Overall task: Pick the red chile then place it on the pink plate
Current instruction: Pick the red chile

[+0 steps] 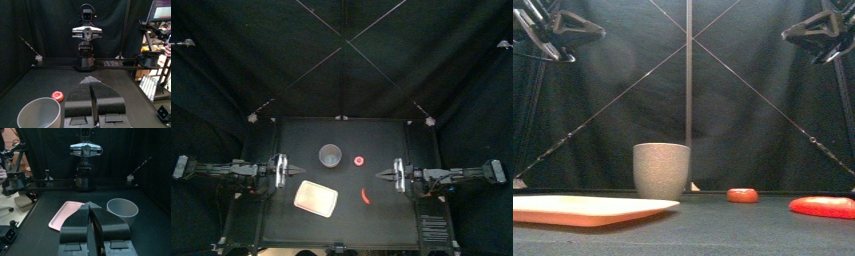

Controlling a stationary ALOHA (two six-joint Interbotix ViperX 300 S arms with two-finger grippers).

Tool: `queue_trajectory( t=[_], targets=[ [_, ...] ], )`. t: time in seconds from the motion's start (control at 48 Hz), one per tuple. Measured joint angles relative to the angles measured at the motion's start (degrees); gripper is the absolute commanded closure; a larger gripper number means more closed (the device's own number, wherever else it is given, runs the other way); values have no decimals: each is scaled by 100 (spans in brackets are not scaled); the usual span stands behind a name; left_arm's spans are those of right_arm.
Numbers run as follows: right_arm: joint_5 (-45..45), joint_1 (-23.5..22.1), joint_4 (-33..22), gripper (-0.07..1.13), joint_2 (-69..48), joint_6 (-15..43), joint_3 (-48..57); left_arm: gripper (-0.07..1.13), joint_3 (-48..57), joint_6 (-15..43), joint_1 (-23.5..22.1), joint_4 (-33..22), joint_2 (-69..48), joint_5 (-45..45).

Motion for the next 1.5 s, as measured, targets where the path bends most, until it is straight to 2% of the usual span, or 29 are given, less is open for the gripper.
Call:
queue_trajectory(
  t=[0.104,0.188,0.333,0.5,0.708,0.812,0.938,1.208,1.5],
  targets=[
    [35,-9,202,103,70,167,-35,110,44,-9,18,26,-26,0],
    [193,0,694,100,167,422,-105,110,70,0,18,35,-79,0],
    [870,26,1714,94,431,1143,-220,110,79,0,26,44,-123,0],
    [1854,369,2355,83,835,1907,-246,109,79,0,26,44,-132,0],
    [2224,554,2452,53,1600,2769,-290,109,79,0,26,44,-141,9],
    [2268,554,2364,32,2136,3006,-360,110,79,0,35,44,-141,0],
    [2364,554,2250,16,2707,3138,-492,110,88,0,35,44,-141,0],
    [3146,536,2197,14,3735,3155,-949,109,88,0,35,44,-141,0],
    [3384,536,2180,14,4808,3155,-1661,110,97,9,53,44,-141,0]
  ],
)
